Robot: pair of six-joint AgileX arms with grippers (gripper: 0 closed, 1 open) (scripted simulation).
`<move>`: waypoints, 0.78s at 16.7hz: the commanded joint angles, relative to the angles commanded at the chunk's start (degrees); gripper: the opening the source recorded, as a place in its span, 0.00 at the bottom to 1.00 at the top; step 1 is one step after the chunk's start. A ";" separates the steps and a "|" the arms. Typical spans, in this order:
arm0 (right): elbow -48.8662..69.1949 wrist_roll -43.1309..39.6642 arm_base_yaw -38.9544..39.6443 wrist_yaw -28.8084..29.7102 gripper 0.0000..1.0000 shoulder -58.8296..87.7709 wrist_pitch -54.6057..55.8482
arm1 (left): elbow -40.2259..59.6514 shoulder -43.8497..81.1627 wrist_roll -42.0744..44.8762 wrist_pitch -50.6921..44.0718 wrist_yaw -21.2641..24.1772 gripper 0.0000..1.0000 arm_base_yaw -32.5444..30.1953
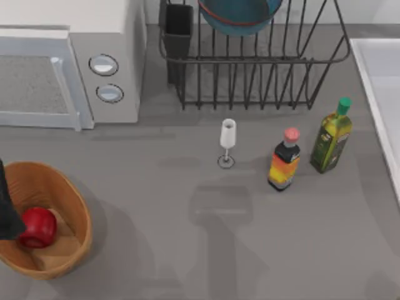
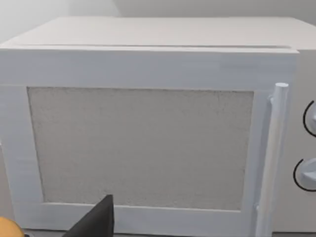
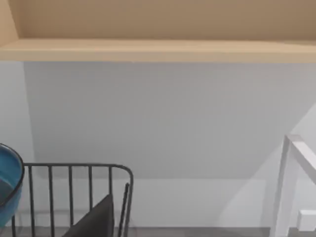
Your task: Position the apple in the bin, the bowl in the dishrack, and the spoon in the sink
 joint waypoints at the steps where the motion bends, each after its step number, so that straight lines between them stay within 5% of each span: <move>1: -4.22 -0.18 -1.86 -2.00 1.00 -6.92 -2.28 | 0.00 0.00 0.00 0.00 0.00 1.00 0.00; 7: -25.13 -0.18 -11.80 -12.77 1.00 -37.68 -12.97 | 0.00 0.00 0.00 0.00 0.00 1.00 0.00; 13: -32.57 0.43 -15.89 -17.27 1.00 -47.69 -16.54 | 0.00 0.00 0.00 0.00 0.00 1.00 0.00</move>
